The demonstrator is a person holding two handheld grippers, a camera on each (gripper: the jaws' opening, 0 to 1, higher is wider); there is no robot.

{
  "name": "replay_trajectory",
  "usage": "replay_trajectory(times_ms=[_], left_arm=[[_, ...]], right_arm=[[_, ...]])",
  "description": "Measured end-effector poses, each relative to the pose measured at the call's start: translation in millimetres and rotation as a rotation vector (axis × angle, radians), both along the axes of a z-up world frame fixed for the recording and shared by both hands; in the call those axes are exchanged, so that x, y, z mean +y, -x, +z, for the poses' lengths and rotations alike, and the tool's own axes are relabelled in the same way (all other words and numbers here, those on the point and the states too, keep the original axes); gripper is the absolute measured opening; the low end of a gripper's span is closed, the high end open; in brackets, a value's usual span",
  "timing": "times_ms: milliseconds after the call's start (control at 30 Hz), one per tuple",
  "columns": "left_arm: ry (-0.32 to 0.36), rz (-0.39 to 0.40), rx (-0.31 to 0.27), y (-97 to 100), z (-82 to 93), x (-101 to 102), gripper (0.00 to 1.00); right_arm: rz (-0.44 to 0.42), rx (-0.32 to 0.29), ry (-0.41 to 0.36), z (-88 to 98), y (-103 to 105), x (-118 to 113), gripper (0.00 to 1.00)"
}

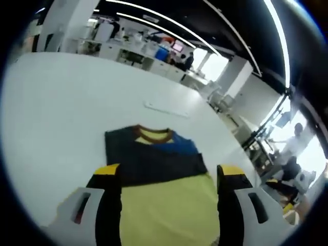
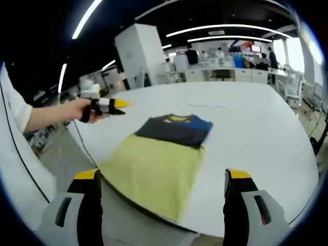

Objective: Fold the garment on the visible template until the final outline fits inside the template.

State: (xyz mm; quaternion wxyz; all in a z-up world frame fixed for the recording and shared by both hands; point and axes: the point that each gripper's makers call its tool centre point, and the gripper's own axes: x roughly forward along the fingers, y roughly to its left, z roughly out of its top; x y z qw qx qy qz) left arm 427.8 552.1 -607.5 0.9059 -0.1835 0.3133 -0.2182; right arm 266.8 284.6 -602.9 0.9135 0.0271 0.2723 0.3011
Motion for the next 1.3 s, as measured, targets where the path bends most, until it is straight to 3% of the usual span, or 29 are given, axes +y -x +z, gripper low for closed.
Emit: replay_trajectory(times_ms=[433, 733, 1000, 1300], left_arm=[[0.006, -0.039, -0.023, 27.6, 10.4, 17.9, 0.92], [-0.046, -0.085, -0.079, 48.1, 19.7, 29.6, 0.99], [-0.101, -0.113, -0.059, 76.6, 0.7, 41.0, 0.99], [-0.100, -0.098, -0.035, 105.3, -11.6, 55.1, 0.99]], right_arm=[[0.036, 0.013, 0.015, -2.4, -7.3, 11.5, 0.99], [0.055, 0.023, 0.024, -3.6, -13.4, 16.4, 0.99], [0.071, 0.031, 0.038, -5.1, -17.4, 18.0, 0.99], [0.073, 0.046, 0.042, -8.8, -16.7, 15.3, 0.99]])
